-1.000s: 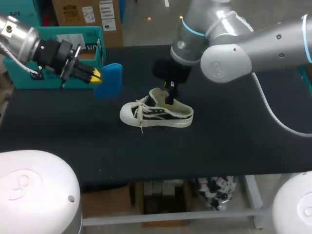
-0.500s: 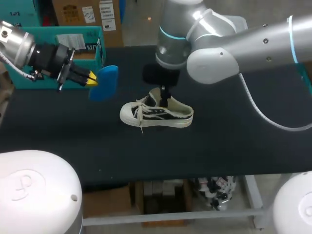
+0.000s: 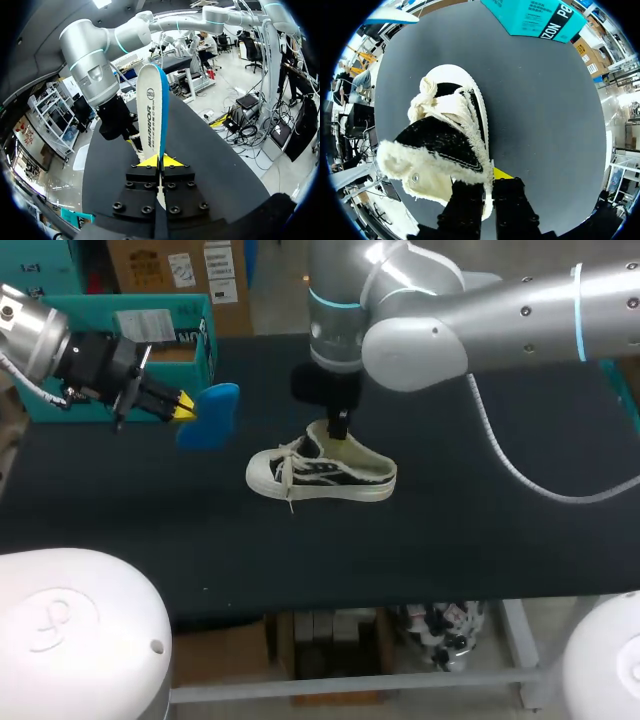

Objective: Open the shoe tongue, take the insole out of the shoe, put the insole back into the shoe, and pack the shoe into the shoebox

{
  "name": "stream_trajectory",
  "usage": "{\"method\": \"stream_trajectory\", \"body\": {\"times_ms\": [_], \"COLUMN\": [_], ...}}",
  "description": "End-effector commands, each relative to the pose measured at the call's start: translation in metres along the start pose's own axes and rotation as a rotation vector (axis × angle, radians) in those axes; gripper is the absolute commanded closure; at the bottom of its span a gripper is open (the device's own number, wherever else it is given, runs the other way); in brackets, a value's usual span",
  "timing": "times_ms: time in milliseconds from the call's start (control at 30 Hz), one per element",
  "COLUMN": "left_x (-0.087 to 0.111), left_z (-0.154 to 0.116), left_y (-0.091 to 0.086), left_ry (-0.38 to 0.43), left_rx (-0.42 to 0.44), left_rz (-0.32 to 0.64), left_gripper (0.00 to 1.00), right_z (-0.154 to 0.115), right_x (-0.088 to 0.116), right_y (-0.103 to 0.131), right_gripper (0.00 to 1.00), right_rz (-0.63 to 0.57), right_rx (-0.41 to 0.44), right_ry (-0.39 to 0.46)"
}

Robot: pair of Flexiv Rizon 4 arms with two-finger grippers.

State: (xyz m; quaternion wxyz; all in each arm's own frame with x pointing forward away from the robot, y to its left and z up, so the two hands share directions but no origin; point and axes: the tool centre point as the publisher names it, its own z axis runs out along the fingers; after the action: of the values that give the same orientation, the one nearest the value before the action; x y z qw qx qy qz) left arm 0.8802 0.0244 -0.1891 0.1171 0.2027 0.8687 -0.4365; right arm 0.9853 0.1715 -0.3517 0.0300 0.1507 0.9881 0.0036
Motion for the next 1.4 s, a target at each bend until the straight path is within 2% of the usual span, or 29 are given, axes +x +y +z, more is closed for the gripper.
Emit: {"method": "stream_trajectory", "body": {"times_ms": [33,233,333,400,533,667,700,733,1267,1333,1367,1400], "left_x": [-0.010,-0.017,-0.021,-0.023,-0.028,-0.033,-0.035,-0.035,-0.035,-0.035,-0.034,-0.034], "left_z": [0.003,0.007,0.010,0.013,0.020,0.028,0.030,0.030,0.030,0.032,0.032,0.033], "left_y": [0.002,0.002,0.002,0.001,-0.002,-0.007,-0.010,-0.010,-0.010,-0.019,-0.024,-0.029], "left_ry": [0.033,0.064,0.081,0.089,0.112,0.163,0.200,0.200,0.200,0.178,0.161,0.157], "left_rx": [0.008,0.020,0.028,0.029,0.031,0.059,0.083,0.083,0.083,0.130,0.140,0.162], "left_rz": [0.027,0.080,0.106,0.124,0.185,0.283,0.315,0.315,0.315,0.358,0.377,0.414], "left_gripper": [1.00,1.00,1.00,1.00,1.00,1.00,1.00,1.00,1.00,1.00,1.00,1.00], "right_z": [-0.013,-0.022,-0.024,-0.026,-0.032,-0.042,-0.046,-0.050,-0.050,-0.049,-0.048,-0.048], "right_x": [-0.002,-0.001,-0.001,-0.001,0.003,0.017,0.024,0.027,0.027,0.028,0.029,0.030], "right_y": [-0.005,-0.011,-0.016,-0.022,-0.036,-0.048,-0.049,-0.050,-0.050,-0.049,-0.049,-0.049], "right_gripper": [1.00,1.00,1.00,1.00,1.00,1.00,1.00,1.00,1.00,1.00,1.00,1.00], "right_rz": [0.071,0.178,0.278,0.358,0.578,0.707,0.721,0.719,0.719,0.753,0.748,0.796], "right_rx": [0.013,0.016,0.005,-0.034,-0.056,-0.213,-0.232,-0.224,-0.224,-0.222,-0.254,-0.231], "right_ry": [0.008,0.006,0.015,0.041,0.075,0.108,0.086,0.049,0.049,0.066,0.102,0.107]}}
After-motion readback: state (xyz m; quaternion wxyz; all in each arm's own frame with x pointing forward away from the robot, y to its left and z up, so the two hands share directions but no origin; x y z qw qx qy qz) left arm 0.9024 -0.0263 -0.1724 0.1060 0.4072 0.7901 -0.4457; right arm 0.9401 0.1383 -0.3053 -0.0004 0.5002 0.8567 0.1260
